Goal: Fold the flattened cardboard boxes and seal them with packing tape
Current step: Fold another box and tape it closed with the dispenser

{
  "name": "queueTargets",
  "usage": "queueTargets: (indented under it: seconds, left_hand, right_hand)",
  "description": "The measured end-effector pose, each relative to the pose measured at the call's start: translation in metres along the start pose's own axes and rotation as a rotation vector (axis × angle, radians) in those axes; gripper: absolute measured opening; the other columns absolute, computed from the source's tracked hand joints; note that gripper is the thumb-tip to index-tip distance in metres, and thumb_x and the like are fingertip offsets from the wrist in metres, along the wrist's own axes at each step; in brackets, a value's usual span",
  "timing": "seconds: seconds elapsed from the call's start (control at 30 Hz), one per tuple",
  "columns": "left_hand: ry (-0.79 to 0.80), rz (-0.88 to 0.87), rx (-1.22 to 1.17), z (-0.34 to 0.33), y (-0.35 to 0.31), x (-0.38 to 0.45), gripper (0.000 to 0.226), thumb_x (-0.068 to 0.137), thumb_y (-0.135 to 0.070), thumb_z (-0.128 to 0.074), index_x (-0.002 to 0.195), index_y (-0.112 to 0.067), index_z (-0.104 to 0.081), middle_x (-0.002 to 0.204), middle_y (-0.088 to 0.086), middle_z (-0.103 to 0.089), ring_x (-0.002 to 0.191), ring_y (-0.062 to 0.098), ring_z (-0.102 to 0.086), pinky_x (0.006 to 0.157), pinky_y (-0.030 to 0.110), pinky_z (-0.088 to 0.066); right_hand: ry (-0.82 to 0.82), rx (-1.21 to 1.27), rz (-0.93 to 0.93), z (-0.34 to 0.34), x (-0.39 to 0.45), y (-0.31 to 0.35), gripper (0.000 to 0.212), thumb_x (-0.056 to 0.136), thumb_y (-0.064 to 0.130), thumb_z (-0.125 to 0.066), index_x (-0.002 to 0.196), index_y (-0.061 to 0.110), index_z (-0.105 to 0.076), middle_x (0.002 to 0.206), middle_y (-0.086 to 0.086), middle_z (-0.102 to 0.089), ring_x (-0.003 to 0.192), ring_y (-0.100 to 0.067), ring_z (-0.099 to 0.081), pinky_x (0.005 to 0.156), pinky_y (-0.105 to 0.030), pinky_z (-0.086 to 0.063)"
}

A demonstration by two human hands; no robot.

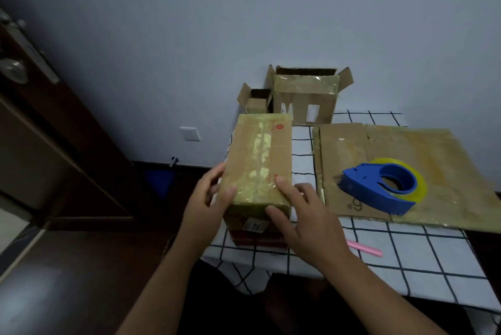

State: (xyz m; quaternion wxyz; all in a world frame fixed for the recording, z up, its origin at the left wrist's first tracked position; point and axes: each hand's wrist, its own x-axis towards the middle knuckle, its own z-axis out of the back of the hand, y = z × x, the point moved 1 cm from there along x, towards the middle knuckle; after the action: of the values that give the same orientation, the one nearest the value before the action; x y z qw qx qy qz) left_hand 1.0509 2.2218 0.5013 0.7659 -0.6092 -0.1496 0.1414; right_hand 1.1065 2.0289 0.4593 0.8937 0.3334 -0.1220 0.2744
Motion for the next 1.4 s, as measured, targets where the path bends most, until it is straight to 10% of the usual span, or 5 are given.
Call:
queueTargets:
  seconds: [0.23, 0.57, 1.2, 1.4]
  left_hand:
    - [-0.042, -0.038, -0.079, -0.013, 0.004, -0.021, 0.048, 0.096, -0.024, -0.051, 0.143, -0.024, -0.039, 0.12, -0.021, -0.055, 0.1, -0.018, -0.058, 0.076, 0.007, -0.048]
    - [0.043, -0.054, -0.044, -0.012, 0.012, 0.005, 0.051, 0.101, -0.014, -0.047, 0.149, -0.019, -0.031, 0.126, -0.019, -0.054, 0.106, -0.016, -0.057, 0.08, 0.007, -0.047]
    - [0.065, 0.02, -0.068, -0.013, 0.021, 0.008, 0.053, 0.1, -0.001, -0.045, 0.149, -0.015, -0.033, 0.124, -0.013, -0.058, 0.103, -0.01, -0.061, 0.077, 0.011, -0.05]
    - [-0.12, -0.008, -0.004, -0.02, 0.021, 0.015, 0.05, 0.087, -0.043, -0.055, 0.133, -0.025, -0.051, 0.116, -0.01, -0.064, 0.1, 0.002, -0.066, 0.075, 0.019, -0.054]
  right_hand:
    - [0.025, 0.233, -0.083, 0.009, 0.0, 0.009, 0.054, 0.095, 0.066, -0.032, 0.144, 0.046, -0.04, 0.159, 0.015, -0.027, 0.124, 0.033, -0.014, 0.085, 0.005, -0.028]
    - [0.115, 0.303, -0.076, 0.009, 0.032, -0.022, 0.057, 0.092, 0.067, -0.036, 0.147, 0.053, -0.031, 0.159, 0.017, -0.029, 0.145, 0.008, -0.017, 0.111, -0.045, -0.04]
    - [0.133, 0.397, -0.118, -0.002, 0.031, -0.024, 0.056, 0.091, 0.065, -0.038, 0.145, 0.052, -0.036, 0.16, 0.014, -0.027, 0.144, 0.01, -0.019, 0.117, -0.031, -0.028]
    - [0.092, 0.328, -0.147, -0.009, 0.036, -0.019, 0.059, 0.089, 0.072, -0.031, 0.143, 0.049, -0.04, 0.157, 0.011, -0.035, 0.144, 0.001, -0.026, 0.116, -0.033, -0.033]
